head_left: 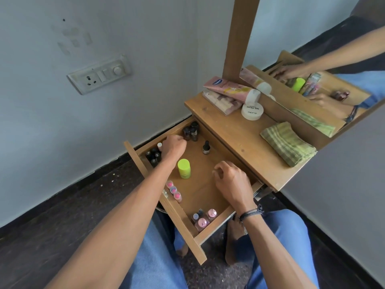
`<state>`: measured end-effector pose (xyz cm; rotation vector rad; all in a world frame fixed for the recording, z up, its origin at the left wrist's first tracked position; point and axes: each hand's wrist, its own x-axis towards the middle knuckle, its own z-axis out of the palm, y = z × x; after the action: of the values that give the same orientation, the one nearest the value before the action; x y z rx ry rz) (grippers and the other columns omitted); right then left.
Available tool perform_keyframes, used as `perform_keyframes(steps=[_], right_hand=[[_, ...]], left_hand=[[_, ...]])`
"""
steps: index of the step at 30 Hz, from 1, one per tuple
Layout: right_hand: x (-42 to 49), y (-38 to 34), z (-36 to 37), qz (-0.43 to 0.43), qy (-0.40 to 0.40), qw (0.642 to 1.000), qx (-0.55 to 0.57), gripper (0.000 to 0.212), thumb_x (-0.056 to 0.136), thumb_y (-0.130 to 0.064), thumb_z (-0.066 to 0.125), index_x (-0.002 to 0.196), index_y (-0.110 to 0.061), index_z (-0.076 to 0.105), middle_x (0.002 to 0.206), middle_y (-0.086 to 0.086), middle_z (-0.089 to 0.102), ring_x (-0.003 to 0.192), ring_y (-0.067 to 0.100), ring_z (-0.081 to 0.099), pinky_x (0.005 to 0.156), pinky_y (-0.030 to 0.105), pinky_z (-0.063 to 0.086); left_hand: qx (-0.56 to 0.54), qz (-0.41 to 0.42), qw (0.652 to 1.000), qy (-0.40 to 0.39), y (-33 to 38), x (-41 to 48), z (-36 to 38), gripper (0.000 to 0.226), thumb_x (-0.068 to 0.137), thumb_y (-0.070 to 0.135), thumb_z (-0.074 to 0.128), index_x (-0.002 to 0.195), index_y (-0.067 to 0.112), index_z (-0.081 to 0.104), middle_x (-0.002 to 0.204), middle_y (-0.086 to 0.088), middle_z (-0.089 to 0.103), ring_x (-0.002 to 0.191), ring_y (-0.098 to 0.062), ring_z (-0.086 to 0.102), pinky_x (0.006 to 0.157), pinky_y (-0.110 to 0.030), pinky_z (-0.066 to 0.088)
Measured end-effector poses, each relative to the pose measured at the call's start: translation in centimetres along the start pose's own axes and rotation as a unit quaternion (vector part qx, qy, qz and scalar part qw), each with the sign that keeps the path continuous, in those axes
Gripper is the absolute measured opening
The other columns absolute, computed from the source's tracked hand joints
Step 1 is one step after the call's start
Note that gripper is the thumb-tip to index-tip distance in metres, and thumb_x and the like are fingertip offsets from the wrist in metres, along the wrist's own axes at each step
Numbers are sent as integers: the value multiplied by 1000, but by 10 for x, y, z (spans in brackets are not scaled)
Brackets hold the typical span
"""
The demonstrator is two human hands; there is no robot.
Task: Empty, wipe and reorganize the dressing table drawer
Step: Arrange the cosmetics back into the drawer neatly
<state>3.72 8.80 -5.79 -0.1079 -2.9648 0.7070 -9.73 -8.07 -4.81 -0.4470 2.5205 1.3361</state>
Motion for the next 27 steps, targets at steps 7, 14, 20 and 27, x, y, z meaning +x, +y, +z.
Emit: perform_keyframes(steps=[7, 14, 20, 27], right_hand=[[0, 1, 2, 2, -6, 1000, 12, 11, 99, -28, 58, 101, -20, 65, 96, -4, 64, 76, 15, 61, 62, 31, 54], [1, 4, 4, 4, -6, 1000, 18, 9, 99, -26, 59, 98, -20, 65, 94, -6, 62, 74, 12, 59, 61, 29, 54], [2, 4, 6, 2, -13, 1000, 21, 9, 99, -25, 58, 99, -20, 65, 95, -6, 62, 75, 12, 60, 63, 32, 57], [3, 4, 5, 16, -17, 999, 28, 9, 98, -22, 57, 95, -20, 64, 93, -6, 63, 74, 13, 61, 63, 36, 58]], left_hand=[[-53, 32, 996, -59, 4, 5, 3, 47, 92, 9, 61, 138, 20, 61, 138, 3, 62, 131, -19, 52, 112, -32, 36], [-38, 27, 998, -33, 5, 16, 10, 33, 94, 24, 68, 127, 18, 70, 124, 0, 68, 116, -17, 60, 104, -30, 44], [52, 30, 998, 14, 6, 22, 10, 38, 92, 38, 72, 119, 12, 73, 121, -8, 71, 112, -28, 65, 94, -36, 51], [-29, -6, 999, -25, 5, 31, 8, 14, 87, 17, 75, 101, 15, 78, 97, -3, 75, 99, -22, 70, 99, -39, 53]])
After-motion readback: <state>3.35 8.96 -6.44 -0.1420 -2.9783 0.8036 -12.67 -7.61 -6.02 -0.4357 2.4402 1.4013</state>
